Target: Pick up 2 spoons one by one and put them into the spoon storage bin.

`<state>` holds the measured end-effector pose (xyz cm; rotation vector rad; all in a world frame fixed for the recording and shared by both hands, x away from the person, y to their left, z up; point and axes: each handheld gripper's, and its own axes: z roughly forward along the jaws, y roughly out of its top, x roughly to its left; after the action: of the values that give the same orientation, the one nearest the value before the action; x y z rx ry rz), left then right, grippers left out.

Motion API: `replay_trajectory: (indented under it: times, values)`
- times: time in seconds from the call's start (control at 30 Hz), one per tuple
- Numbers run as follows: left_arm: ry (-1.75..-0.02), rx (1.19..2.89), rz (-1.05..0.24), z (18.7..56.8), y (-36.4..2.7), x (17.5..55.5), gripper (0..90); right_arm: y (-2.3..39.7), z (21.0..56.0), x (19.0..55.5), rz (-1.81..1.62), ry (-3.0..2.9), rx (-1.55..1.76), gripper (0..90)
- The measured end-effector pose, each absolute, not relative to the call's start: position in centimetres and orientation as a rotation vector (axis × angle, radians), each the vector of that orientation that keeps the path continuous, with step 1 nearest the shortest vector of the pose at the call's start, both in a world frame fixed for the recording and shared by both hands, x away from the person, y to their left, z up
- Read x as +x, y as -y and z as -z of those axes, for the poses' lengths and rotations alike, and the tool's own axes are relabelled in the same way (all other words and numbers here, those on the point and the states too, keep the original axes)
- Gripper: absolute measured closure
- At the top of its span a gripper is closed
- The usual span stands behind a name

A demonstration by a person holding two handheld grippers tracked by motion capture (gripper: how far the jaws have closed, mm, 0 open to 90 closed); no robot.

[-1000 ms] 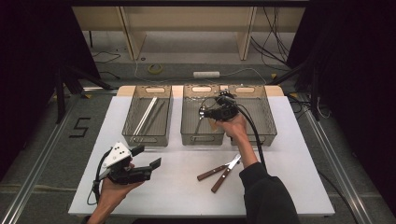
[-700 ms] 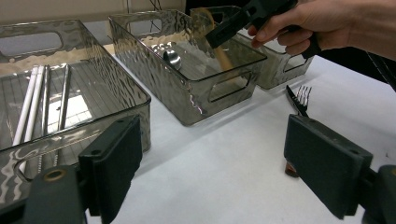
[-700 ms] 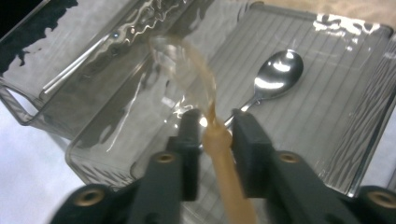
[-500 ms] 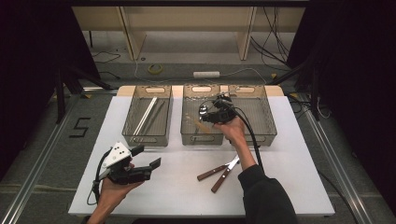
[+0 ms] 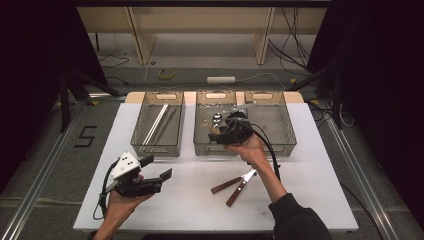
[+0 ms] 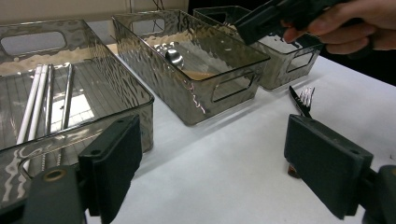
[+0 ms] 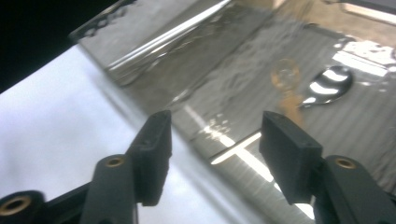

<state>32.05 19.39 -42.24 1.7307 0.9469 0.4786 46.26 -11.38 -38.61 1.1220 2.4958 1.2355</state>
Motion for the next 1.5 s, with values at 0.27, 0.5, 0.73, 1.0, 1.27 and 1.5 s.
replay_trajectory:
  times: [0.27,0.5,0.73,1.0,1.27,1.5]
  values:
    - [-0.949,1.725,-0.477,42.3,-19.4,32.1,18.8,11.5,39.0,43.3,-1.292,-2.495,1.078,37.7]
    - [-0.952,1.723,-0.473,42.3,-19.4,32.0,18.8,12.0,39.8,41.1,-1.281,-2.511,1.017,35.9]
    - [-0.954,1.719,-0.474,42.2,-19.4,32.0,18.8,12.4,40.8,40.4,-1.228,-2.523,1.014,33.1]
    - [-0.951,1.724,-0.475,42.2,-19.3,32.1,18.7,12.5,42.4,39.9,-1.174,-2.559,1.028,30.8]
    - [-0.957,1.723,-0.476,42.3,-19.3,32.1,18.7,12.1,43.9,39.4,-1.143,-2.589,1.032,35.2]
    - [-0.948,1.724,-0.474,42.2,-19.3,32.0,18.7,11.3,44.8,39.0,-1.086,-2.637,1.006,38.6]
